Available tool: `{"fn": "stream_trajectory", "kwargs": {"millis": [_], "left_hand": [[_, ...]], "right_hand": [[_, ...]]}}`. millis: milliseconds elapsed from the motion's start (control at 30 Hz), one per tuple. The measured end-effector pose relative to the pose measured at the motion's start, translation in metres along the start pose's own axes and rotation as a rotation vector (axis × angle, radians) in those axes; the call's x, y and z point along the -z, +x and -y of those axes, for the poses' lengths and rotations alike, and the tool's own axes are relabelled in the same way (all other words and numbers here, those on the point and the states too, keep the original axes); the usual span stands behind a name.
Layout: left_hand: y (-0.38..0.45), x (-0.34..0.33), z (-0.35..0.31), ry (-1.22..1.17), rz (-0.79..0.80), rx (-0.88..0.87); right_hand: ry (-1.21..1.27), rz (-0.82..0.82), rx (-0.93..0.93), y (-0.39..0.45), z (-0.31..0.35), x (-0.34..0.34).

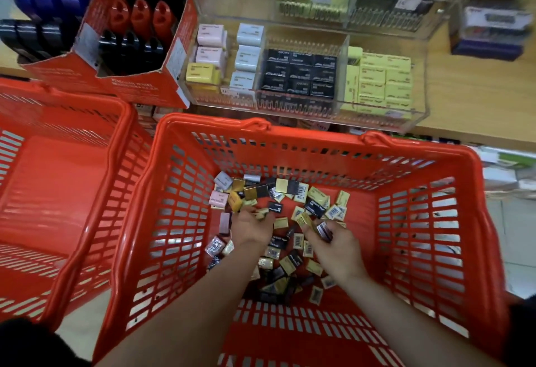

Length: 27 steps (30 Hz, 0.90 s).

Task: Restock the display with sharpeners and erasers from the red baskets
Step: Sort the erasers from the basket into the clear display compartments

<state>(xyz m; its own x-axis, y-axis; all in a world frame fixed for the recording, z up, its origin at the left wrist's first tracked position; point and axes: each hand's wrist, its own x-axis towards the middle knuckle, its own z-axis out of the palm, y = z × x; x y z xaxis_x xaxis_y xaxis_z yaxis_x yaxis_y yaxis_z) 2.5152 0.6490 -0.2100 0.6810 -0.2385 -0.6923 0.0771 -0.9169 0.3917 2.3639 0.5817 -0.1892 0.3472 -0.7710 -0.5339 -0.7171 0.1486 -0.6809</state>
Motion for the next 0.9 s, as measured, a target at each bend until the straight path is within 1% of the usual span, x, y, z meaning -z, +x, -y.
{"fn": "stream_trajectory", "kwargs": {"millis": [67, 167, 233, 267, 300, 367, 467, 567, 700, 767, 833, 900], "left_hand": [[-0.016, 0.014, -0.004, -0.204, 0.107, 0.009], [-0.049, 0.049, -0.023, -0.64, 0.348, 0.097], [-0.074, 0.079, -0.04, -0.797, 0.466, 0.089], [-0.086, 0.094, -0.049, -0.84, 0.495, 0.042], [-0.099, 0.109, -0.058, -0.862, 0.514, -0.022], [-0.128, 0.139, -0.076, -0.83, 0.514, -0.141], [-0.166, 0.181, -0.102, -0.784, 0.518, -0.256], [-0.199, 0.207, -0.12, -0.833, 0.549, -0.347], [-0.222, 0.212, -0.14, -0.908, 0.528, -0.405], [-0.227, 0.213, -0.151, -0.944, 0.529, -0.42], [-0.227, 0.215, -0.16, -0.969, 0.528, -0.43], [-0.225, 0.218, -0.166, -1.003, 0.536, -0.425]], "right_hand": [[0.047, 0.026, 0.024, -0.009, 0.012, 0.004], [0.043, 0.03, 0.136, -0.026, 0.042, 0.02], [0.029, 0.022, 0.251, -0.04, 0.069, 0.04], [0.016, 0.021, 0.295, -0.048, 0.083, 0.051], [0.004, 0.016, 0.334, -0.057, 0.098, 0.064], [-0.009, -0.016, 0.421, -0.074, 0.129, 0.092], [-0.007, -0.038, 0.555, -0.099, 0.174, 0.134], [-0.01, -0.019, 0.607, -0.121, 0.211, 0.169], [0.054, -0.021, 0.613, -0.136, 0.234, 0.191], [0.123, -0.041, 0.585, -0.139, 0.24, 0.195], [0.273, -0.035, 0.52, -0.141, 0.249, 0.198], [0.413, 0.011, 0.442, -0.141, 0.257, 0.199]]}}
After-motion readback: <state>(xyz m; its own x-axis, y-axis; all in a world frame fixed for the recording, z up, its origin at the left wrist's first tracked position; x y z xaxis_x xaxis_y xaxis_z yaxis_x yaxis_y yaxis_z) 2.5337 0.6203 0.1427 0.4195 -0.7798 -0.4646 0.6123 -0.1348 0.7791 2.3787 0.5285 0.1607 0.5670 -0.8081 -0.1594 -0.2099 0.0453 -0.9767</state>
